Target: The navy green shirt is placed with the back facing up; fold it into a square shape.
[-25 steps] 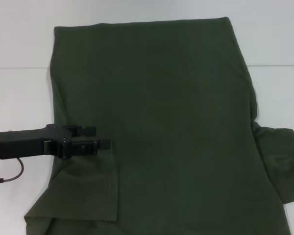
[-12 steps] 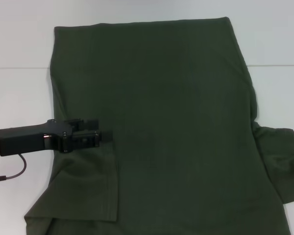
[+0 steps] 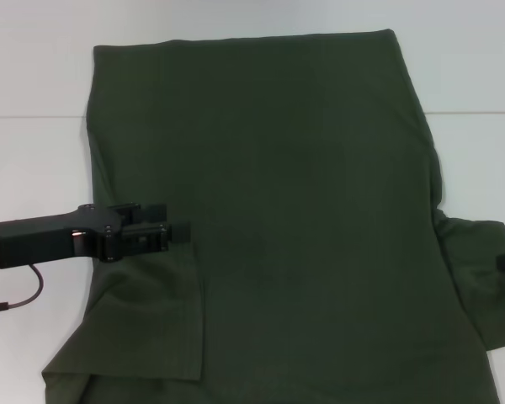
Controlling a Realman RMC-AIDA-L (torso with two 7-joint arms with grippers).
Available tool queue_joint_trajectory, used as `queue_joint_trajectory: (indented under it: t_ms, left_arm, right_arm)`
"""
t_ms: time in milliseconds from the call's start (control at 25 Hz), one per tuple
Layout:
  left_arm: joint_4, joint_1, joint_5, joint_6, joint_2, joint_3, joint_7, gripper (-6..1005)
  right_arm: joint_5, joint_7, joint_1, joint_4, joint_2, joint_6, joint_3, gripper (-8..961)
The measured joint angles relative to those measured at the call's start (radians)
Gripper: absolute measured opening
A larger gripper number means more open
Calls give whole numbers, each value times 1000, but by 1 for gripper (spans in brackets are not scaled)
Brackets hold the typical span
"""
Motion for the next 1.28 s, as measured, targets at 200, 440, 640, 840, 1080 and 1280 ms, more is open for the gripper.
queue_joint_trajectory:
  t_ms: [200,440,640,840,1080,1280]
  left_arm:
    - [0,3,-1,-4,0,-1,0,798]
    - [0,6,-1,-5,0,-15,-1,798]
    - [0,8,-6,-2,0,-26,-1,798]
    - [0,15,-12,-1,0,-26,-1,798]
    - [0,22,-13,1,-2,-26,-1,797]
    - [0,24,-20,3,-3,-26,-1,797]
  right_arm:
    - [0,13,2,7,4,2,-9,897]
    - [0,25,-1,12,5,0,-6,898]
    - [2,26,3,30,5,-9,-8,898]
    - [8,25,7,45,4,5,1,897]
    - [48,3,11,56,5,3,-2,897]
    - [58,5,26,100,-6,2,0,868]
